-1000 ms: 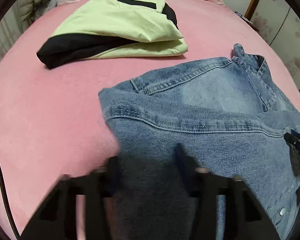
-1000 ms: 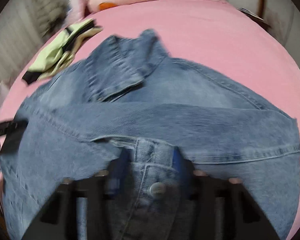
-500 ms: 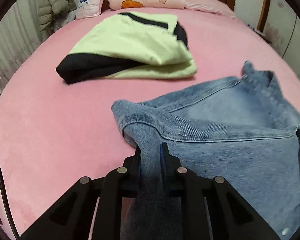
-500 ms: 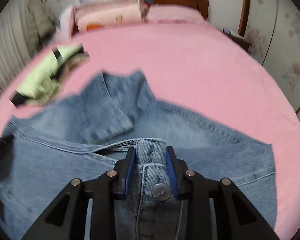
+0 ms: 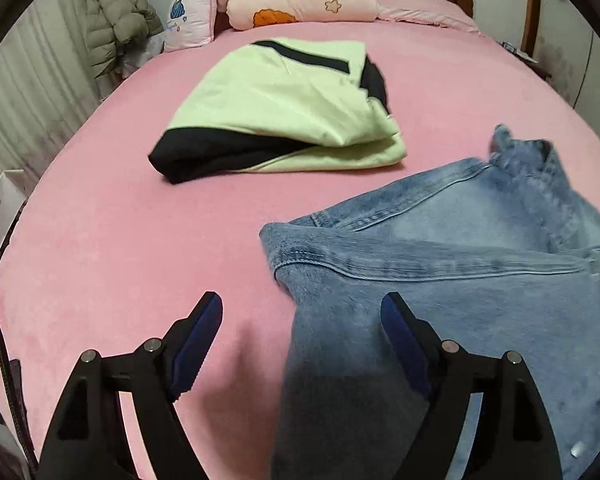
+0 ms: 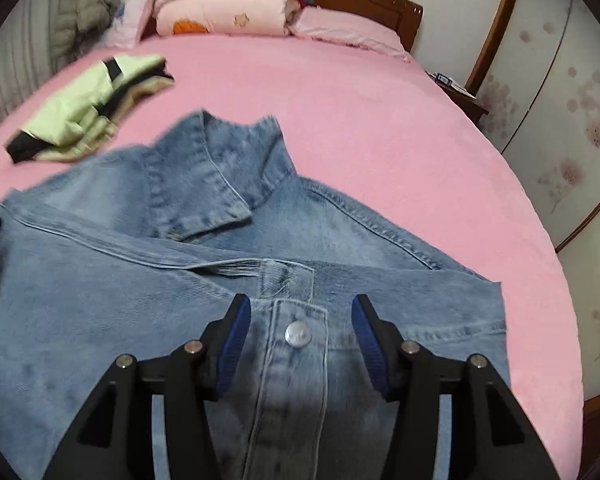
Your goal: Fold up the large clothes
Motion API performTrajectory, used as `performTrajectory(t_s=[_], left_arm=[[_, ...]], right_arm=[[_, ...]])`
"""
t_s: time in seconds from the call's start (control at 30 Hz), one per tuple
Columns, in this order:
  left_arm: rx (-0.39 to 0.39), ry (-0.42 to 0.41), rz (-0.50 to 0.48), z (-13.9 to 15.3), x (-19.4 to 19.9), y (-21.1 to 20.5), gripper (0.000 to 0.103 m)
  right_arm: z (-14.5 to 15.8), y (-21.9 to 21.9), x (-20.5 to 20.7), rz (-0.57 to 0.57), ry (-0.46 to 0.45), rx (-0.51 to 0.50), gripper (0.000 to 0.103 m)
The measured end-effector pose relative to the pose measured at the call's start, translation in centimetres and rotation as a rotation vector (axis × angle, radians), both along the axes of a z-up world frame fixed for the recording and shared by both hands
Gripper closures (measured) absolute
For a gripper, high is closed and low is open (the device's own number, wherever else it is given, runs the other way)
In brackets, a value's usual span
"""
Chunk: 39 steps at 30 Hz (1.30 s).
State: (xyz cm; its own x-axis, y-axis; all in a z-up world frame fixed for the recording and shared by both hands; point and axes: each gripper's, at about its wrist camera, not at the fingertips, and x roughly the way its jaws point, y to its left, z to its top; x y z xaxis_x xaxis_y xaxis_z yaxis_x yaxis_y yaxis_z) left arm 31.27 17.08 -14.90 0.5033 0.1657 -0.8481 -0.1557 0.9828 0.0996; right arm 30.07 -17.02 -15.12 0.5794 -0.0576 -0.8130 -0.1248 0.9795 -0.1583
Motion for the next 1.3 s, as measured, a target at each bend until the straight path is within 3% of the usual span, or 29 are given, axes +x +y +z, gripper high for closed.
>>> performTrajectory(t_s=[0.13,0.3,0.73,0.9,1.3], left_arm=[[-0.001,-0.013,-0.030,3.0,-2.5,-1.9,0.015],[0.013,-0.034,-0.055,6.4,-5.7,-4.5,0.014],[0.025,-0.113,-0.155,14.3,-13.9,-10.4,0.014],[-0.021,-0.128,-0.161,16.5,-16.9,-11.2,0.014],[-0.030,-0.226,-0.184,20.1,-25.4,-12.8,0.014]], right_arm=[[3.0,-0.2,-2.3,-0.003,-0.030,0.076,0.050],[6.8,0.4,-6.2,0.013,-0.076,0.158,0.050],[14.5,0.7,-13.8,0.032,-0.156,0.222,0.049],[16.5,0.1,-16.9,0.034,-0.174,0.242,0.049],[18.8,-1.9,-24.5,0.024,-0.203,0.283,0.049]])
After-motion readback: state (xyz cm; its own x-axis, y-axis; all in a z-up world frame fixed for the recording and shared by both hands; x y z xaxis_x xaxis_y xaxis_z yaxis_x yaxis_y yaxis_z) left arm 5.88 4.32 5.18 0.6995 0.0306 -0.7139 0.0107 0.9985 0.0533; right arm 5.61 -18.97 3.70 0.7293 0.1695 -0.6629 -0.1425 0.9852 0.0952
